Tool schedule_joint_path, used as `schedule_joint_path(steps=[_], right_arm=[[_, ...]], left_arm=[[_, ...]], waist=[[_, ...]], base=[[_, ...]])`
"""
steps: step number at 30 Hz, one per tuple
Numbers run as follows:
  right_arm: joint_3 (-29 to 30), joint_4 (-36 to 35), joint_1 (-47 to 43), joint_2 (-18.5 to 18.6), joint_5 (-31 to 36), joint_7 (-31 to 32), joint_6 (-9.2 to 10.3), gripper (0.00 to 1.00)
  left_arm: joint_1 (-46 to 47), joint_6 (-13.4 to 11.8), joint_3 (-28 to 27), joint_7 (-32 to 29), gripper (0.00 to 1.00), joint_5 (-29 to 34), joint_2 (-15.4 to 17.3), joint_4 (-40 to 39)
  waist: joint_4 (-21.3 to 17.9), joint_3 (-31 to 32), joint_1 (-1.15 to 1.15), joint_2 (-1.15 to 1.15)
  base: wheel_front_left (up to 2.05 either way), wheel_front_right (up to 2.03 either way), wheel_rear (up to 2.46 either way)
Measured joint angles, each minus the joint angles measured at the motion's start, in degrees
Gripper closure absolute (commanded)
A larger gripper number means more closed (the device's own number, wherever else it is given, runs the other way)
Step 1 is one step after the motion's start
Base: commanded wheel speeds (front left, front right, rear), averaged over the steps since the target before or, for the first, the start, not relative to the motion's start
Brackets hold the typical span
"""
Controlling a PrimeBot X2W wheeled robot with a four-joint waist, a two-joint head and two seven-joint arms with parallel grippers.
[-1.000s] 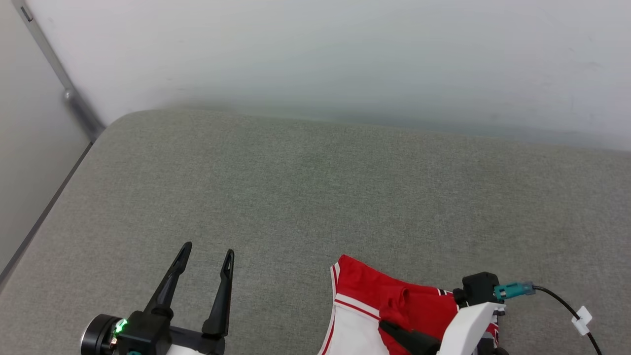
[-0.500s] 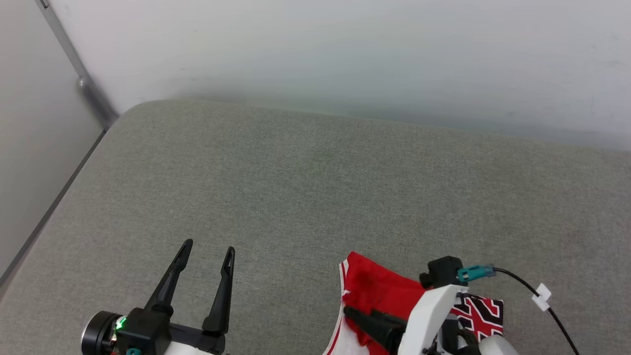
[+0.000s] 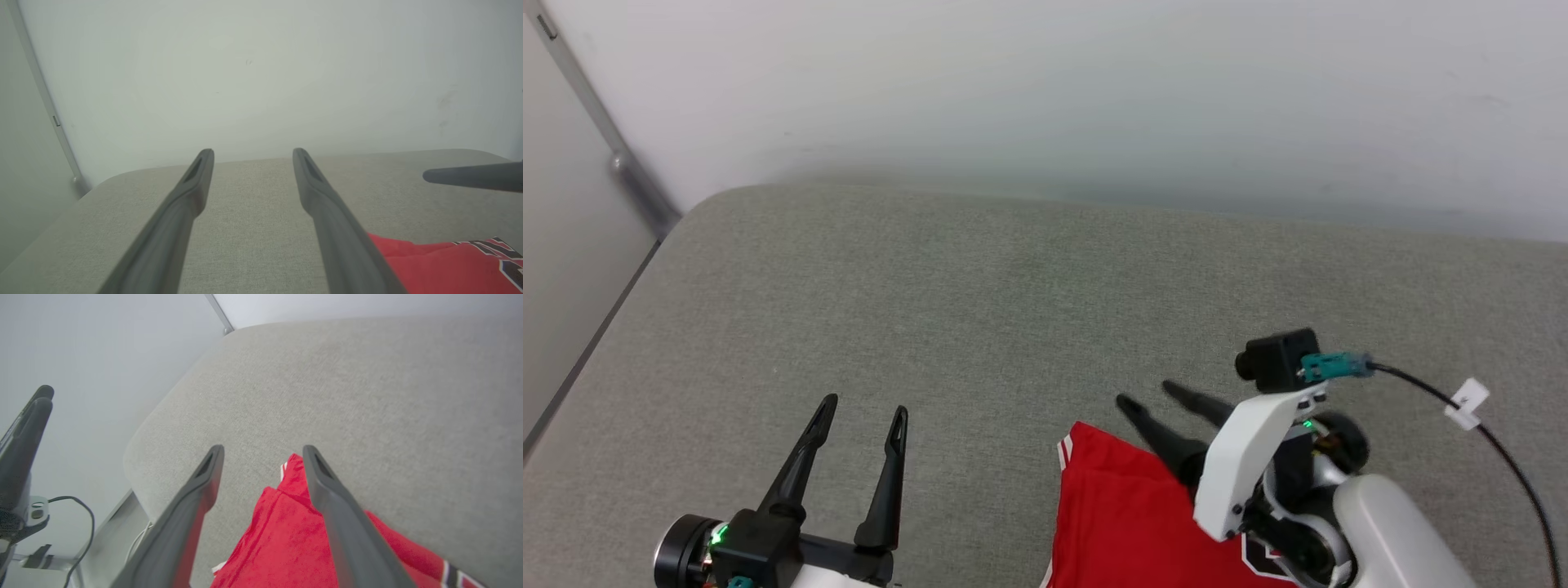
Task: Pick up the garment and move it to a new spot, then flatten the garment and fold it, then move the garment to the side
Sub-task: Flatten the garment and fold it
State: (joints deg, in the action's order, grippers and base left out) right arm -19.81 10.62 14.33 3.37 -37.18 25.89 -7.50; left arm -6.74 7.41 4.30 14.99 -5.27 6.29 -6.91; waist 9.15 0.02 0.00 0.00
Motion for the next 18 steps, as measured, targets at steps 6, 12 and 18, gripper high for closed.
schedule_joint_path(steps=[6, 12, 18], right_arm=[[4.1, -4.4, 1.6, 8.3, 17.2, -5.9, 0.0, 0.0], [11.6, -7.1, 1.1, 15.8, 24.8, -15.4, -0.02, 0.0], [20.0, -11.3, -7.2, 16.2, 24.8, -22.5, 0.0, 0.0]], left_arm=[[0.3, 0.0, 0.3, 0.0, 0.0, -0.1, -0.1, -0.1], [0.7, 0.0, 0.5, 0.0, 0.0, -0.5, -0.5, 0.0], [1.0, 0.0, 0.8, 0.0, 0.0, -1.1, -0.8, 0.2]], waist=[[-2.4, 0.1, 0.0, 0.0], [-4.6, 0.1, 0.0, 0.0], [-5.5, 0.0, 0.0, 0.0]], base=[[0.0, 0.0, 0.0], [0.0, 0.0, 0.0], [0.0, 0.0, 0.0]])
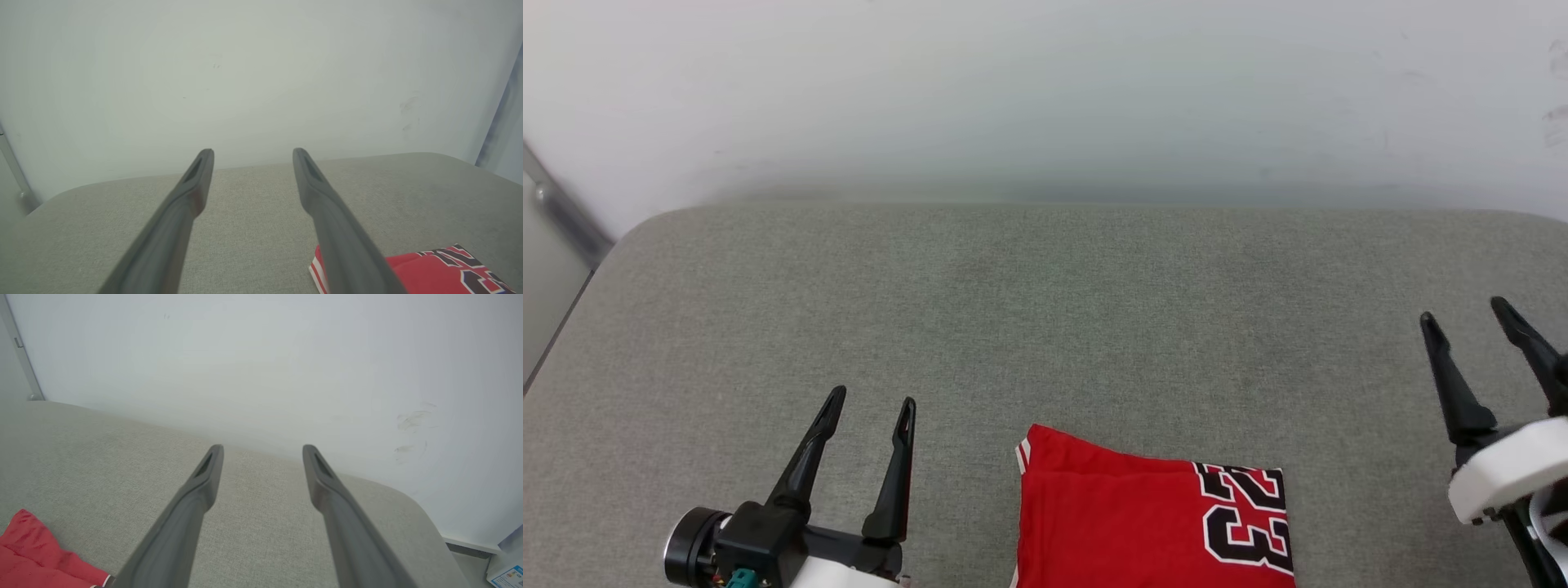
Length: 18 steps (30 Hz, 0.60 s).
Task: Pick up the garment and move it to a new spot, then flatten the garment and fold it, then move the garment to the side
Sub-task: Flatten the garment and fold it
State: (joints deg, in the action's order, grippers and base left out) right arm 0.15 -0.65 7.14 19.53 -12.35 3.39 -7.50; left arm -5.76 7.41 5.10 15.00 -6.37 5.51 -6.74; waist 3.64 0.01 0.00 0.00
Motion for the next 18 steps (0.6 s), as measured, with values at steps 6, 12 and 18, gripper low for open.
schedule_joint_path(steps=[6, 12, 18], right_arm=[[5.8, -6.5, -8.2, -4.3, 0.7, -5.1, 0.0, 0.0], [5.9, -10.6, -13.5, -9.6, 2.1, -6.8, 0.0, 0.0], [5.8, -11.0, -15.6, -12.7, 2.7, -7.0, 0.0, 0.0]], left_arm=[[0.0, 0.0, 0.8, 0.1, 0.0, -0.5, -0.1, 0.4], [-0.2, 0.0, 1.2, 0.1, 0.0, -1.4, -0.1, 0.7], [-0.9, 0.0, 1.5, 0.1, 0.0, -1.6, -0.2, 1.3]], waist=[[-0.1, -0.7, 0.0, 0.0], [0.0, -0.8, 0.0, 0.0], [0.4, -0.5, 0.0, 0.0]], base=[[0.0, 0.0, 0.0], [0.0, 0.0, 0.0], [0.0, 0.0, 0.0]])
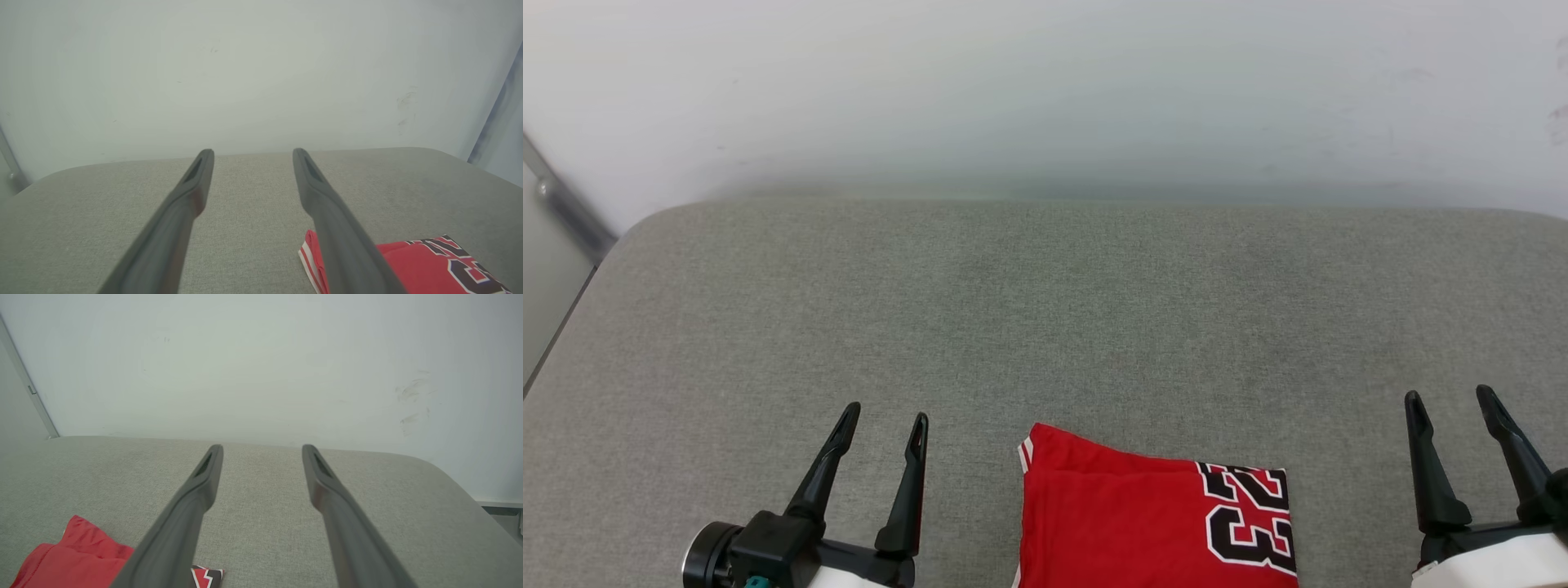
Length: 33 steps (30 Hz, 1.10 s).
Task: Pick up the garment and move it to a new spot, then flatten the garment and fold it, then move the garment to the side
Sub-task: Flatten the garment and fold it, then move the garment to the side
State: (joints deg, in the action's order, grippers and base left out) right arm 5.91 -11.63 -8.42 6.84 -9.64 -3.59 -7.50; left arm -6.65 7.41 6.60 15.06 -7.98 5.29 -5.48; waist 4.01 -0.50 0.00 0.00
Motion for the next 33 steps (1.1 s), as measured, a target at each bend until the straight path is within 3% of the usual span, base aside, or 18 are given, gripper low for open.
schedule_joint_path(steps=[13, 20, 26, 33], right_arm=[[-0.3, 0.6, -0.8, -0.6, -0.4, 0.7, 0.0, 0.0], [-1.0, 0.7, -0.8, 0.5, -3.0, 4.7, 0.0, 0.0], [-3.9, 0.0, -2.1, 3.8, -7.4, 18.6, -0.01, 0.0], [-5.3, -3.3, -3.1, 3.3, -13.5, 40.1, -0.01, 0.0]], left_arm=[[-0.1, 0.0, -0.3, 0.0, 0.0, -0.7, -0.1, 0.5], [-0.1, 0.0, -0.2, 0.0, 0.0, -0.7, -0.1, 0.5], [0.5, 0.0, 0.1, 0.0, 0.0, -0.7, -0.1, 0.5], [1.7, 0.0, 0.6, 0.0, 0.0, -0.7, -0.2, 0.7]], waist=[[0.2, 0.2, 0.0, 0.0], [0.3, -0.5, 0.0, 0.0], [0.7, -1.8, 0.0, 0.0], [1.6, -3.8, 0.0, 0.0]], base=[[0.0, 0.0, 0.0], [0.0, 0.0, 0.0], [0.0, 0.0, 0.0], [0.0, 0.0, 0.0]])
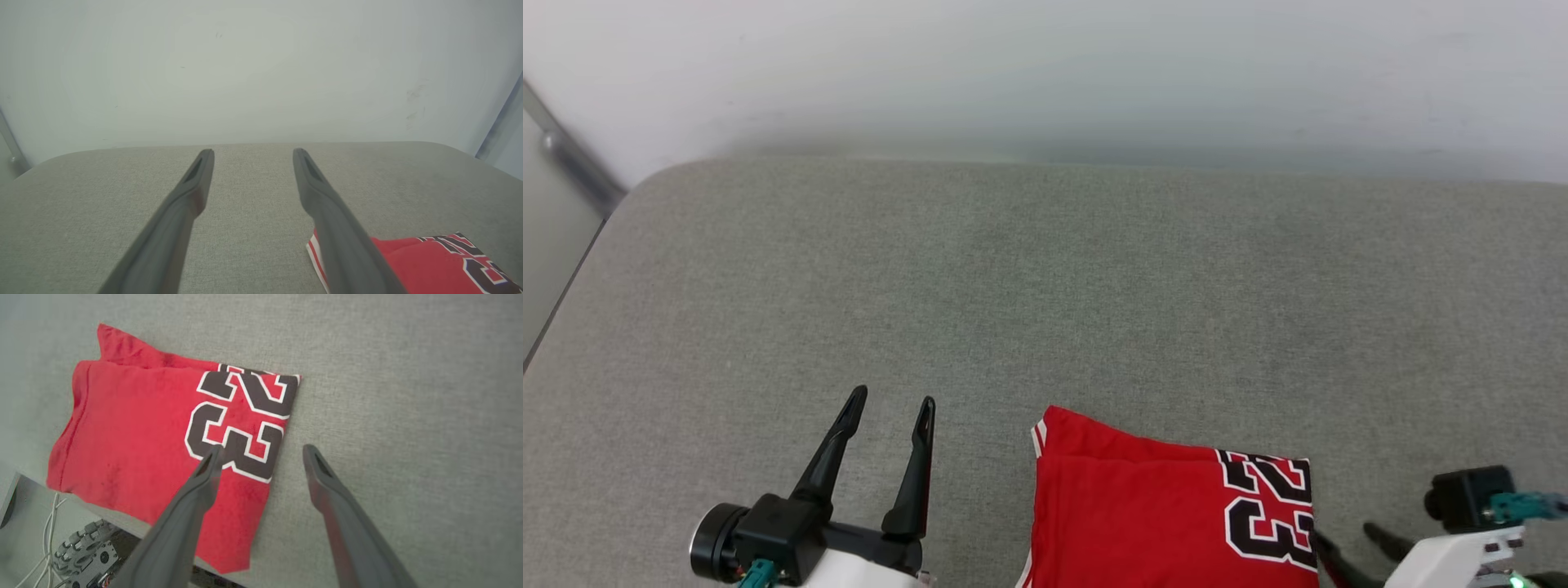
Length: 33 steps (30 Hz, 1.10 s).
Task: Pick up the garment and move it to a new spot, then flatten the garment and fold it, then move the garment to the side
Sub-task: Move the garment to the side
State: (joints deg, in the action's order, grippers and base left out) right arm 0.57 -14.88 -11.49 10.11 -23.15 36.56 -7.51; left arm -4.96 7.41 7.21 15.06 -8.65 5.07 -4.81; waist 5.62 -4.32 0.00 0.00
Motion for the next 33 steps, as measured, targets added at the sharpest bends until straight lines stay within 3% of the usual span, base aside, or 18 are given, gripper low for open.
schedule_joint_path(steps=[4, 11, 17, 24, 25, 26, 27, 33], right_arm=[[0.2, -0.2, 0.3, -0.9, 1.5, 9.2, 0.02, 0.0], [1.4, 3.7, 4.1, -4.7, 2.7, 17.0, 0.01, 0.0], [1.1, 8.5, 5.7, -5.3, 7.0, 19.0, 0.01, 0.0], [0.2, 12.2, 6.5, -5.7, 7.5, 19.4, 0.12, 0.0], [0.1, 13.0, 6.8, -5.7, 7.4, 19.3, 0.12, 0.23], [-0.4, 13.6, 6.9, -5.7, 7.4, 19.2, 0.15, 0.71], [-0.9, 14.0, 7.1, -5.6, 7.6, 18.9, 0.21, 1.0], [-4.6, 16.9, 8.8, -5.3, 8.6, 17.0, 0.12, 1.0]], left_arm=[[1.2, 0.0, 0.6, 0.0, 0.0, 0.0, -0.1, 0.2], [2.4, 0.0, 1.6, 0.0, 0.0, -0.1, -0.3, 0.6], [3.4, 0.0, 2.2, 0.0, 0.0, -0.1, -0.5, 0.9], [4.1, 0.0, 2.5, 0.0, 0.0, -0.1, -0.6, 0.9], [4.1, 0.0, 2.5, 0.0, 0.0, -0.1, -0.6, 0.9], [4.1, 0.0, 2.6, 0.0, 0.0, -0.1, -0.7, 1.0], [4.1, 0.0, 2.6, 0.0, 0.0, -0.1, -0.7, 1.1], [4.4, 0.0, 3.0, 0.0, 0.0, 0.0, -0.8, 1.4]], waist=[[1.0, -1.2, 0.0, 0.0], [3.4, -3.4, 0.0, 0.0], [5.6, -4.9, 0.0, 0.0], [7.3, -5.9, 0.0, 0.0], [7.4, -6.0, 0.0, 0.0], [7.5, -6.0, 0.0, 0.0], [7.5, -6.1, -0.01, 0.0], [7.4, -5.6, -0.01, 0.0]], base=[[0.0, 0.0, 0.0], [0.0, 0.0, 0.0], [0.0, 0.0, 0.0], [0.0, 0.0, 0.0], [0.0, 0.0, 0.0], [0.0, 0.0, 0.0], [0.0, 0.0, 0.0], [0.0, 0.0, 0.0]])
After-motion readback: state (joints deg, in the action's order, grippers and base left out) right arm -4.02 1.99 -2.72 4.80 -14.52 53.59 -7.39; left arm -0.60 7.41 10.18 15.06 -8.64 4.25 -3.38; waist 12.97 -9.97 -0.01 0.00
